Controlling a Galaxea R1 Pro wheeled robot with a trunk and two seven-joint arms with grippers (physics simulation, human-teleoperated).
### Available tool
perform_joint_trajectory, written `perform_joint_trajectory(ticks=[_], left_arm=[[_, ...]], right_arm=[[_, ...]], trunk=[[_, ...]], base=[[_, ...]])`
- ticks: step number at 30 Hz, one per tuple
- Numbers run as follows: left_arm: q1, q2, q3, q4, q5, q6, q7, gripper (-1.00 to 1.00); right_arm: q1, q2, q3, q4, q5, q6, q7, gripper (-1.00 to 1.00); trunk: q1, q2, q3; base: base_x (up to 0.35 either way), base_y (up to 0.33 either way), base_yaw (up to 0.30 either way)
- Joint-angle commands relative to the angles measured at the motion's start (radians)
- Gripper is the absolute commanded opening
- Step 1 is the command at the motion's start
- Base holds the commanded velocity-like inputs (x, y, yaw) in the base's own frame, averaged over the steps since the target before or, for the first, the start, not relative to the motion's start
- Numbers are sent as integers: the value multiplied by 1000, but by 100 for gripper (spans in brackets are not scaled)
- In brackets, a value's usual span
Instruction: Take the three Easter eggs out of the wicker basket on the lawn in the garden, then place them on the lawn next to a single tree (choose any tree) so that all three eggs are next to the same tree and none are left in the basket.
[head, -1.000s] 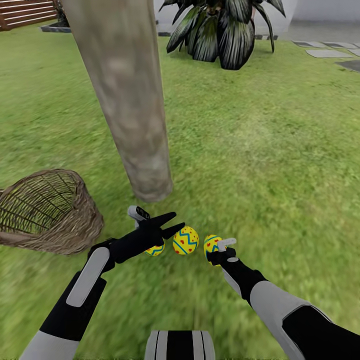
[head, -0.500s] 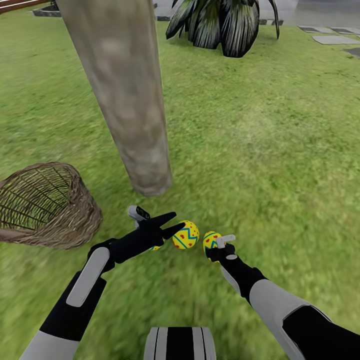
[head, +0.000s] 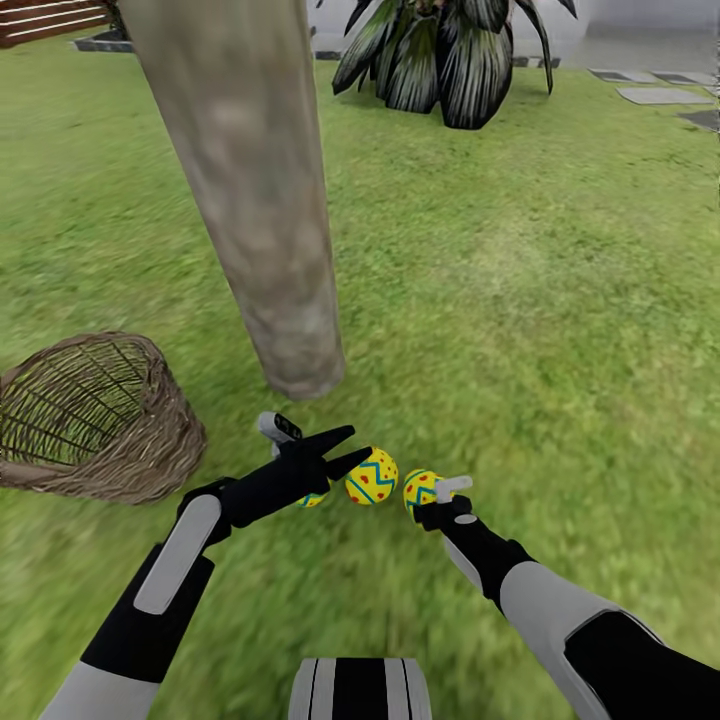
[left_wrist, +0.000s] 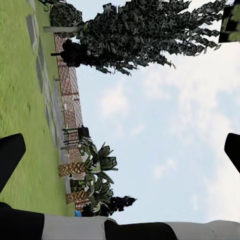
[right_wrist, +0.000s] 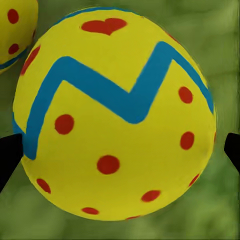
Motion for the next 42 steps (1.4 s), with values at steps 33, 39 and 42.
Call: perform_joint_trajectory(ticks=[33, 39, 42], left_arm=[[-5, 16, 7, 6, 3, 29, 35, 100], [-6, 9, 5, 34, -8, 27, 52, 100], [-8, 8, 4, 56, -7, 28, 75, 100]], right_arm=[[6, -51, -142, -177, -9, 185, 7, 100], [6, -87, -144, -175, -13, 185, 7, 100], [6, -96, -145, -171, -14, 185, 7, 100]], trunk=[[-15, 8, 127], [-18, 9, 150], [-19, 10, 162]], base=[[-157, 41, 0], [-18, 6, 0], [-2, 1, 0]])
